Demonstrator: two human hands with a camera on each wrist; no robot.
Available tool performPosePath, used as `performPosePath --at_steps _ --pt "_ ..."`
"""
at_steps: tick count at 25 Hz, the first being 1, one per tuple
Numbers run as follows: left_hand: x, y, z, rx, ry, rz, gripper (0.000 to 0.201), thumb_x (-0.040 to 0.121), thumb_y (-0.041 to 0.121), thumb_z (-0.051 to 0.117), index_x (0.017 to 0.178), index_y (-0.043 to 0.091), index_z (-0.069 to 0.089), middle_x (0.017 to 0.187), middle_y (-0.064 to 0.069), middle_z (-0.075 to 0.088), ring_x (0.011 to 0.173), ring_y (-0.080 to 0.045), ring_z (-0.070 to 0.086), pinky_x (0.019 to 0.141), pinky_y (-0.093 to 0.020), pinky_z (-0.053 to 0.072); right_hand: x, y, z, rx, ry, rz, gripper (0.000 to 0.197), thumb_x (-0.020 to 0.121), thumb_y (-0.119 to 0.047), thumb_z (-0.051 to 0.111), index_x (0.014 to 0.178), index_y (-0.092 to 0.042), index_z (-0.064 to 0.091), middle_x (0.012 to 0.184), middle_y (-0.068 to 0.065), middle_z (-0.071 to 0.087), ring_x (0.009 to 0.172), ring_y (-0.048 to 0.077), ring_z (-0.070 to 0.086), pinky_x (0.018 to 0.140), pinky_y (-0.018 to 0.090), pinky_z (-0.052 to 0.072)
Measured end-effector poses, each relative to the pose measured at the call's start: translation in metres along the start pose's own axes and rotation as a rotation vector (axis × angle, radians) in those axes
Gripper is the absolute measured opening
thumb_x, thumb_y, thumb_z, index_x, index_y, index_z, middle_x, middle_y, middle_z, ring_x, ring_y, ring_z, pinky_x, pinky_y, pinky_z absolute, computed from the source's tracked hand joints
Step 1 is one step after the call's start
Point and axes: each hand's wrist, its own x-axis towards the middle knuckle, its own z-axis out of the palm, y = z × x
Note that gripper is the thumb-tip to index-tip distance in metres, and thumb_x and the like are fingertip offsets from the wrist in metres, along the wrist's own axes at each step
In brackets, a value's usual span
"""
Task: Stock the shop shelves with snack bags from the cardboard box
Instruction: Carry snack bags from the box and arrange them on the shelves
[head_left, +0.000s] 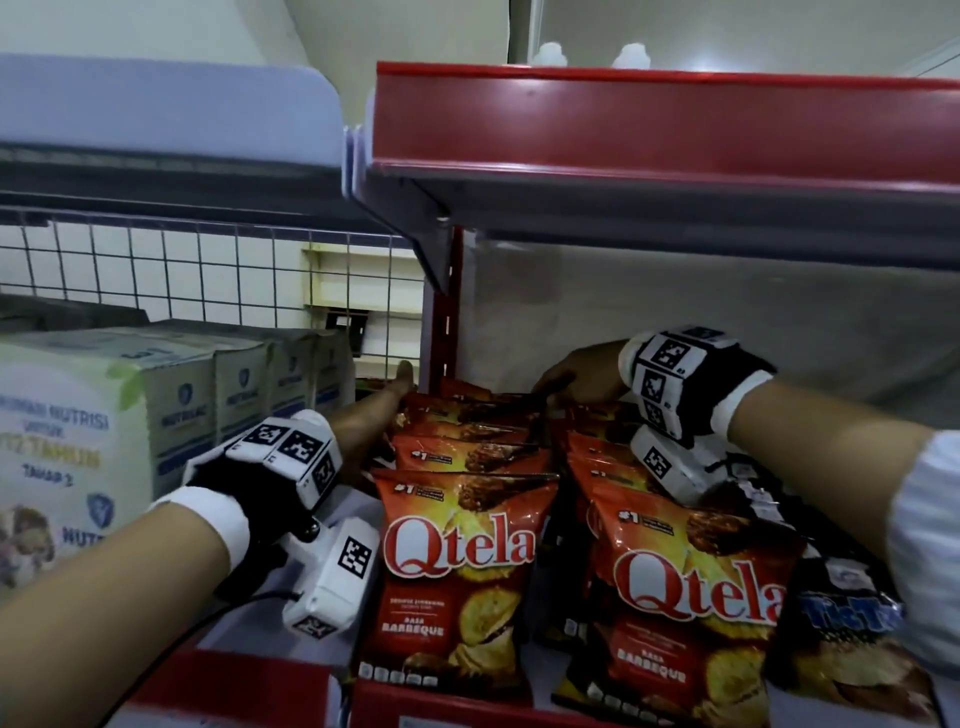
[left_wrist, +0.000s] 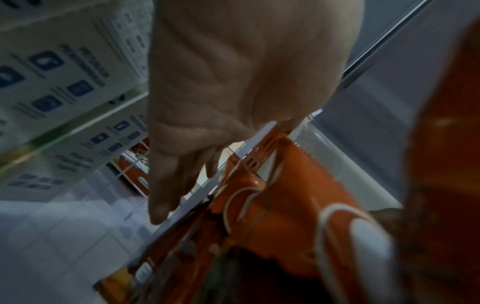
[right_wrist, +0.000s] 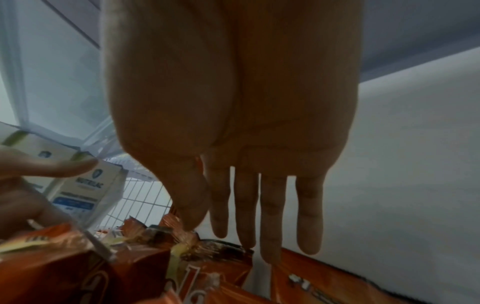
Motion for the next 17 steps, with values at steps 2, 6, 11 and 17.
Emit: performPosePath --at_steps 2,6,11,17 --pt "0.005 0.000 0.000 -0.018 0.071 0.025 0.085 0.087 0.072 0.019 0.137 0.008 0.042 0.136 -0.025 0.049 0.123 -0.040 0.049 0.098 -0.046 0.043 0.003 0.002 0.002 0.017 0.010 0.012 0.042 0.101 -0.031 0.039 0.143 -0.024 0.039 0.145 0.002 0.043 0.116 0.013 0.051 0.093 0.020 0.035" --pt "0.015 -0.004 0.015 -0.116 -0.017 0.071 0.075 0.093 0.063 0.017 0.124 0.007 0.055 0.111 -0.021 0.068 0.088 -0.030 0.068 0.068 -0.029 0.054 0.007 0.003 0.009 0.056 0.007 0.047 0.044 0.101 -0.027 0.038 0.145 -0.027 0.034 0.150 0.001 0.036 0.134 0.020 0.037 0.108 0.029 0.027" --pt "0.020 -0.006 0.028 -0.099 -0.095 0.037 0.083 0.085 0.073 0.015 0.107 0.007 0.060 0.063 -0.010 0.072 0.054 -0.020 0.070 0.045 -0.024 0.054 0.007 -0.004 0.014 0.073 -0.037 0.042 0.046 0.102 -0.017 0.031 0.148 -0.023 0.029 0.155 0.002 0.028 0.139 0.021 0.030 0.111 0.026 0.023" --pt "0.008 -0.014 0.005 -0.064 -0.072 -0.038 0.100 0.075 0.084 0.013 0.146 0.017 0.035 0.144 -0.017 0.044 0.132 -0.038 0.041 0.109 -0.061 0.028 -0.005 -0.009 0.004 0.075 0.006 0.027 0.045 0.103 -0.014 0.029 0.148 -0.017 0.028 0.156 0.002 0.025 0.141 0.018 0.027 0.105 0.018 0.021"
